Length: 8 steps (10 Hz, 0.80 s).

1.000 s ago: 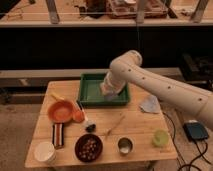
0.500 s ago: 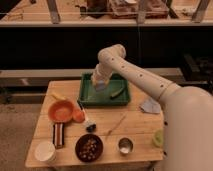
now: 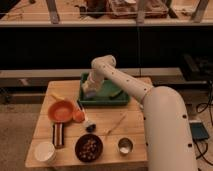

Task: Place sponge in tray

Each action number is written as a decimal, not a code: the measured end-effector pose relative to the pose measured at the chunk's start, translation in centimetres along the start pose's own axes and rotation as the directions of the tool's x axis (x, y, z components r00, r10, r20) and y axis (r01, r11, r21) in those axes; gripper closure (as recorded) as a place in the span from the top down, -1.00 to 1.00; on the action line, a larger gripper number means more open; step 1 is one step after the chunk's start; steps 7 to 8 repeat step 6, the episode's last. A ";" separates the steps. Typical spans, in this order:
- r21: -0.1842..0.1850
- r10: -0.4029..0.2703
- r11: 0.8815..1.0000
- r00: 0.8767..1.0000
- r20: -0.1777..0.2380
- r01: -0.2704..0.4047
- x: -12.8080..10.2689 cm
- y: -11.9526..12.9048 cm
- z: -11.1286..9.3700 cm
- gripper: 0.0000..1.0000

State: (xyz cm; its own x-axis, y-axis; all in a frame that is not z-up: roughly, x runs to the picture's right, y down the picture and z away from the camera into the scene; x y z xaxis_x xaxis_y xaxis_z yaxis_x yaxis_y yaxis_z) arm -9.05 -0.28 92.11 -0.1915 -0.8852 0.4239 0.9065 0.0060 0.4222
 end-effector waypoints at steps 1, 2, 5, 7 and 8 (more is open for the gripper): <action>-0.003 0.003 1.000 1.000 -0.008 -0.003 -0.1 0.2 -0.1 0.60; -0.016 0.010 1.000 1.000 -0.023 -0.011 -0.2 0.2 -1.0 0.60; -0.041 0.043 0.998 0.997 -0.063 -0.046 -0.3 1.3 -2.7 0.60; -0.038 0.057 0.997 0.995 -0.086 -0.061 -0.4 2.0 -3.8 0.60; -0.038 0.057 0.997 0.995 -0.086 -0.061 -0.4 2.0 -3.8 0.60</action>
